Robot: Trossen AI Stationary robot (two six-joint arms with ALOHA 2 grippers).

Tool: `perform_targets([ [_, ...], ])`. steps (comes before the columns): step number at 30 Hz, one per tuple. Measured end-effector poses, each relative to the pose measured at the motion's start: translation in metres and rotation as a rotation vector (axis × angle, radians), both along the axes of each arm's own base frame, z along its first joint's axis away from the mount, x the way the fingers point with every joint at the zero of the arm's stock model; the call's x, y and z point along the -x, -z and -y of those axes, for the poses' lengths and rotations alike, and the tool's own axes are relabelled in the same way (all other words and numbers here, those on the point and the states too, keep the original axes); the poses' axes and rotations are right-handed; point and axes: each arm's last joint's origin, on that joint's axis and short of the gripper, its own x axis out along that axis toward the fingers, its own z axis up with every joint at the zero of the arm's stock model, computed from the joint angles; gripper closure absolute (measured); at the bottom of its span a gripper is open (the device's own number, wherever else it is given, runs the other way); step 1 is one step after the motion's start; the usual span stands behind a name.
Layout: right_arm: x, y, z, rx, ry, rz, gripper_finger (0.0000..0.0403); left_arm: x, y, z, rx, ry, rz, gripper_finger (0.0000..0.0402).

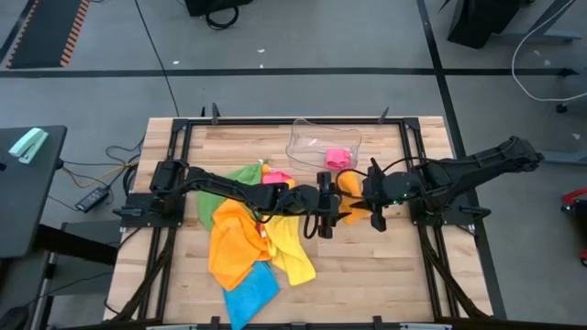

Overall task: Fold microfiber towels
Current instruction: Fold the right orange microfiber cloth

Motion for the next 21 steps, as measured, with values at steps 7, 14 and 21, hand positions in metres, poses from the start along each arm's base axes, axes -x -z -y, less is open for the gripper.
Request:
perform_targets([
  [7, 0.0, -0.003, -0.01, 0.114, -0.027, 0.051, 0.0377, 0.001, -0.005, -0.008, 0.016, -0.008, 0.003, 0.0113],
  [14, 0.0, -0.007, -0.016, 0.203, -0.053, 0.111, 0.0377, 0.003, -0.008, -0.012, 0.066, -0.005, -0.003, 0.0113],
  [21, 0.004, -0.015, -0.021, 0.305, -0.05, 0.191, 0.0377, 0.008, -0.022, -0.021, 0.172, 0.064, 0.02, 0.0113],
])
